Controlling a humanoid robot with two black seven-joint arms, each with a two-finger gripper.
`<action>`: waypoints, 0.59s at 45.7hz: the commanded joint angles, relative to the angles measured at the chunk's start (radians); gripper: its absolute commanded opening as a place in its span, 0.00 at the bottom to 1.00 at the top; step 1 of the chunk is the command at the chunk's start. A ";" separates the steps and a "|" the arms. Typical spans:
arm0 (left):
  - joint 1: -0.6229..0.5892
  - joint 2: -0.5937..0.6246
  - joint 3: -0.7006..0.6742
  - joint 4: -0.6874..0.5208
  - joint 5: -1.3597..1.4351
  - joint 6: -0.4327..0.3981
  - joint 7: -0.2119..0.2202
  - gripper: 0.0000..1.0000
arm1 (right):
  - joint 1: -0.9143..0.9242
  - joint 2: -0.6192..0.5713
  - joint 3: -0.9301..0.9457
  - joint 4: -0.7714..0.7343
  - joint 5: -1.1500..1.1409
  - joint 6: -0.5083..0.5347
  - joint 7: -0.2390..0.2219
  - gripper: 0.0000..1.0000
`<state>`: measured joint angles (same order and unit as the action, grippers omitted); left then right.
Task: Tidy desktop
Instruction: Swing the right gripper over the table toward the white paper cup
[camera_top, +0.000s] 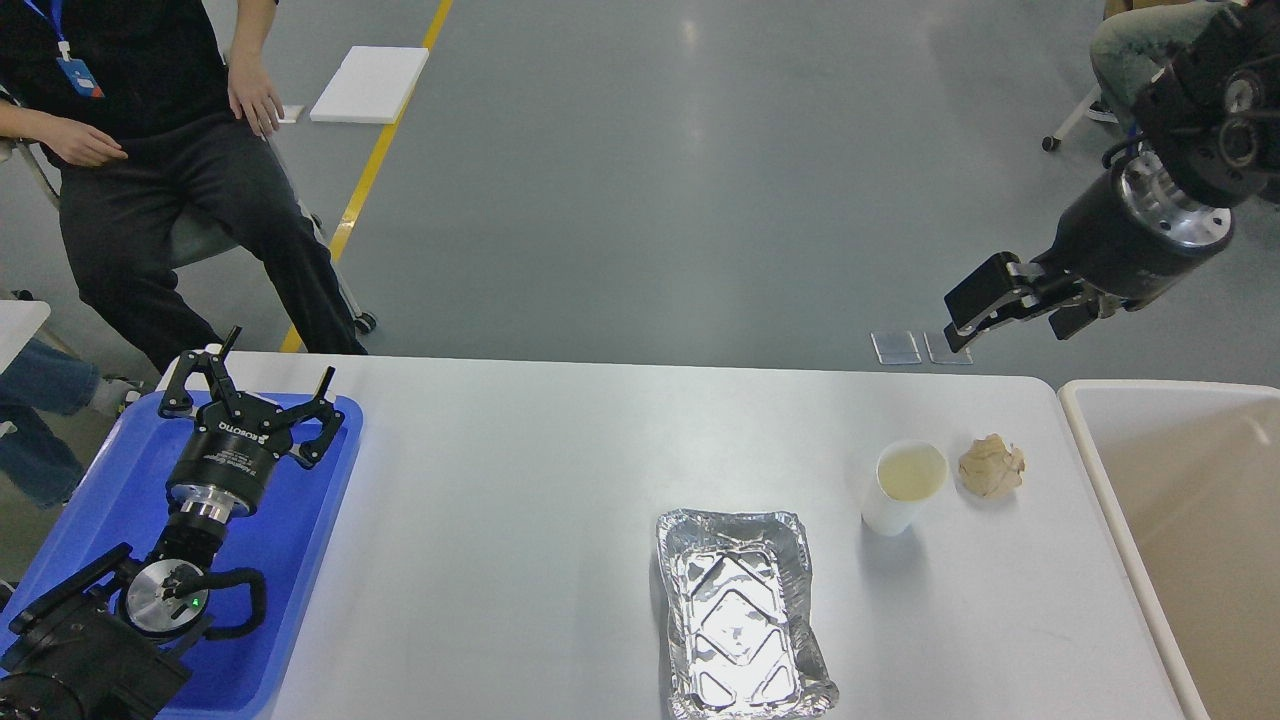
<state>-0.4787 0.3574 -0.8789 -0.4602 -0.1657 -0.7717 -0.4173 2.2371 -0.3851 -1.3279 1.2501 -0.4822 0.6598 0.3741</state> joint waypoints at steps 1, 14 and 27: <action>0.002 0.000 0.000 0.000 0.000 0.000 0.000 0.99 | -0.140 -0.017 0.021 -0.006 0.077 0.000 0.002 1.00; 0.002 0.000 0.000 0.000 0.000 0.002 0.000 0.99 | -0.309 -0.034 0.151 -0.050 0.191 -0.094 0.000 1.00; 0.002 0.000 0.000 0.000 0.000 0.002 0.000 0.99 | -0.370 -0.043 0.174 -0.052 0.195 -0.089 0.000 1.00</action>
<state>-0.4774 0.3574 -0.8790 -0.4602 -0.1657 -0.7704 -0.4172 1.9330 -0.4190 -1.1832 1.2062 -0.3083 0.5832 0.3743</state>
